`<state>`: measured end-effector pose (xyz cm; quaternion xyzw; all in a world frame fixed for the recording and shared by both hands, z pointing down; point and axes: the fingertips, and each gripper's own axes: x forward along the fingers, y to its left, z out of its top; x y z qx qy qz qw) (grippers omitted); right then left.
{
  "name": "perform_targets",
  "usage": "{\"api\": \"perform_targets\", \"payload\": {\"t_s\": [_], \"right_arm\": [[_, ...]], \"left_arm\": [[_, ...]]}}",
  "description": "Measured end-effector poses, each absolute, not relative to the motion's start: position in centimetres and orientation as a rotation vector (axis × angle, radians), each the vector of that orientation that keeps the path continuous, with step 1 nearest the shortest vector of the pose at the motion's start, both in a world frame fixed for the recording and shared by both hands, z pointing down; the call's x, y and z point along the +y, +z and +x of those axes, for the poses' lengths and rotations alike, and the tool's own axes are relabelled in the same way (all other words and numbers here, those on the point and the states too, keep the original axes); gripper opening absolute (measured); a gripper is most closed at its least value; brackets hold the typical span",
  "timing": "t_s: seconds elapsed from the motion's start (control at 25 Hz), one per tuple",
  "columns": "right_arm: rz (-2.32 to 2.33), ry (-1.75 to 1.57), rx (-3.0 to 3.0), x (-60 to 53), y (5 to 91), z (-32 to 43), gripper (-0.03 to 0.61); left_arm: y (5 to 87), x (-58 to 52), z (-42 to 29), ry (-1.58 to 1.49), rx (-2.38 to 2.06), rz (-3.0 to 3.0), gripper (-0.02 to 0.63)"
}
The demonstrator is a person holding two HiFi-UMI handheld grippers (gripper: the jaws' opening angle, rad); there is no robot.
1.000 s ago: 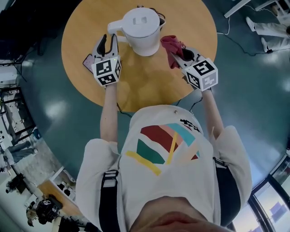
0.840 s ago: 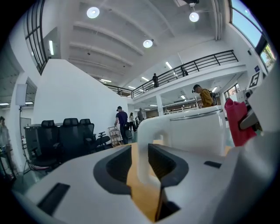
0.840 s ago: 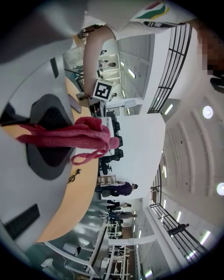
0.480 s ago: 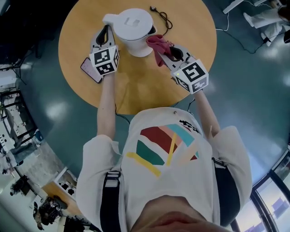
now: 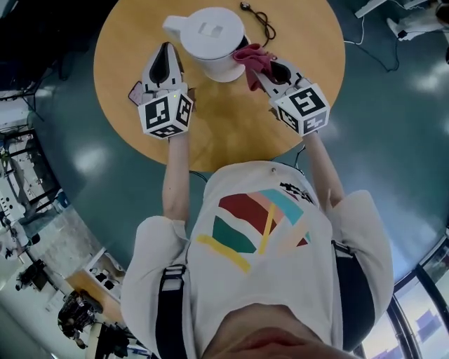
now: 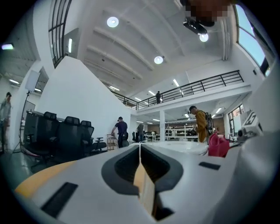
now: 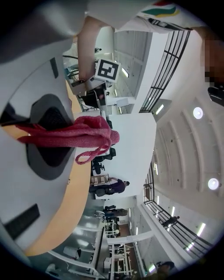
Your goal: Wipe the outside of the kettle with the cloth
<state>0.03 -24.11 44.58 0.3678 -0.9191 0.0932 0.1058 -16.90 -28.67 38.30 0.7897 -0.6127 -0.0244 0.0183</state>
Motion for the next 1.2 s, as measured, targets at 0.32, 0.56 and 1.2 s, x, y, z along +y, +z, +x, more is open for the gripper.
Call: {"api": "perform_targets", "payload": {"t_s": [0.32,0.56,1.2], "right_arm": [[1.303,0.377,-2.649,-27.1,45.0,4.9,0.038],[1.212,0.282,-2.657,-29.6,45.6,3.1,0.038],[0.921,-0.125,-2.645,-24.9,43.9,-1.3,0.040]], "left_arm": [[36.3,-27.6,-15.2,-0.135,-1.873,2.492,0.056],[36.2,-26.6,-12.6,-0.107,-1.811,2.579,0.057],[36.1,-26.1,-9.0,0.080,-1.731,2.771,0.044]]}}
